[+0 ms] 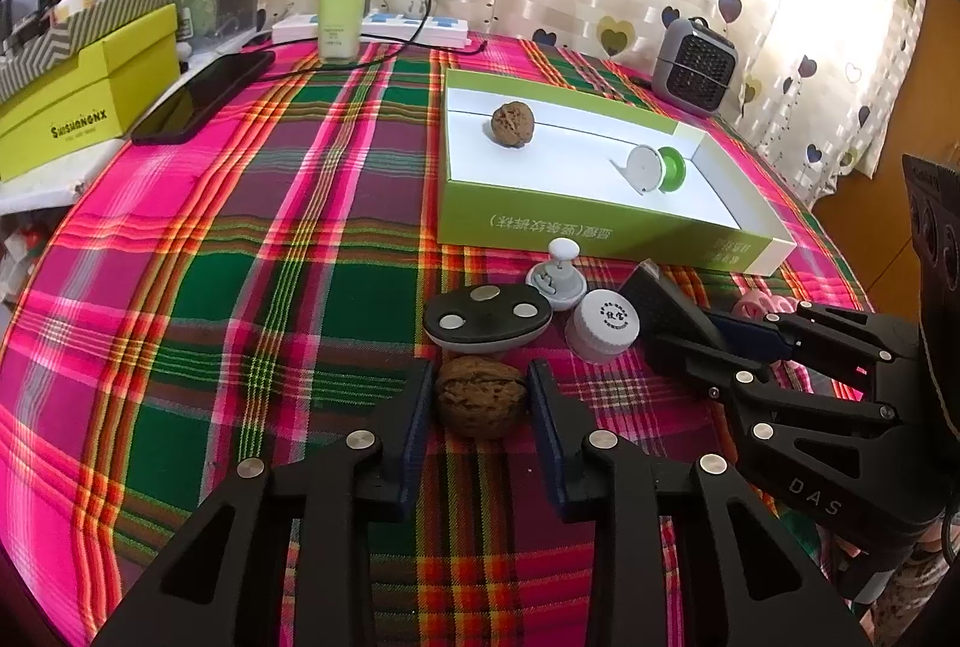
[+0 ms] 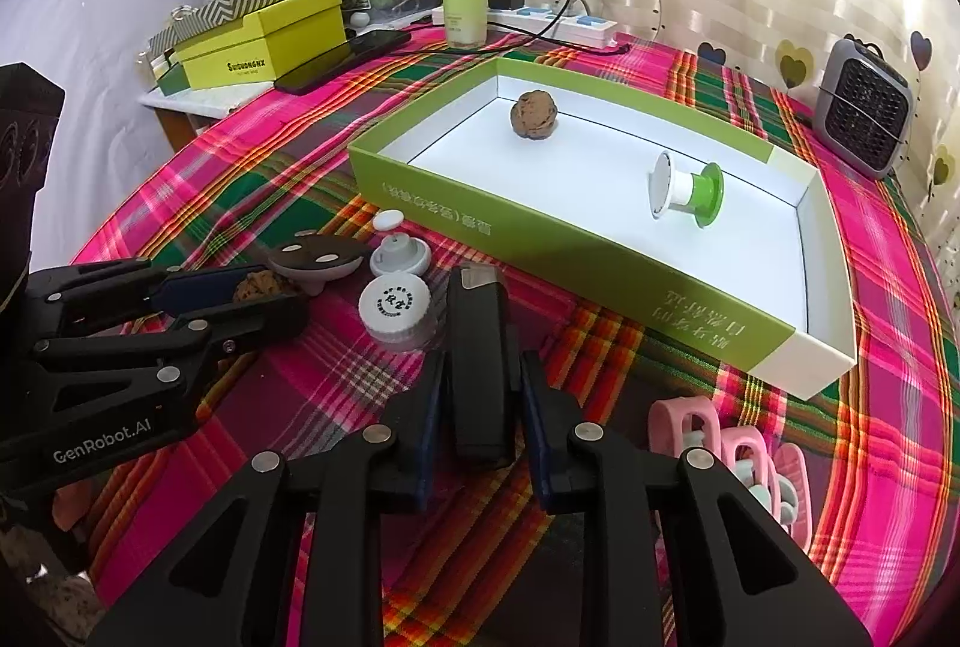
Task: Organize objects
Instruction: 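Carry the black device and the walnut over the tray with both grippers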
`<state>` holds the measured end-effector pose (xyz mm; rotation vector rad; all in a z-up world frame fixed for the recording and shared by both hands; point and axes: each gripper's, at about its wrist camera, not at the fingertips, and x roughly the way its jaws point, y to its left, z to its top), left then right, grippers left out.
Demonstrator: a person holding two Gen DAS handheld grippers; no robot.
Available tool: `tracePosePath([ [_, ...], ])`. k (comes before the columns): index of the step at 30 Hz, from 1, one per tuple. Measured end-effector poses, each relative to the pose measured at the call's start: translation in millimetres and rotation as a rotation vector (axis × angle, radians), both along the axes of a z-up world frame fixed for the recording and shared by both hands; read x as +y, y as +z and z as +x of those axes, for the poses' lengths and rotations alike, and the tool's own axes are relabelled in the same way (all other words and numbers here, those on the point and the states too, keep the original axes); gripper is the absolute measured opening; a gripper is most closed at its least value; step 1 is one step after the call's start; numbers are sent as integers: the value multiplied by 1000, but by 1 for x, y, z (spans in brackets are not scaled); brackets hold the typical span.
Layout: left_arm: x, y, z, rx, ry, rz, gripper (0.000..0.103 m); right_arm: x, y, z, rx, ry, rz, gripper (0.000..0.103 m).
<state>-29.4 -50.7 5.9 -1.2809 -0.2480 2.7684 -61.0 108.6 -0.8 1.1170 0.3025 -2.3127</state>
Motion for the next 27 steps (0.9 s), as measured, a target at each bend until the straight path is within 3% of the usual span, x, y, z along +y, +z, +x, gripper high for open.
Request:
tracePosePath([
  [27, 0, 4, 7, 12, -2, -1, 29, 9, 6, 9, -15, -36, -63, 24],
])
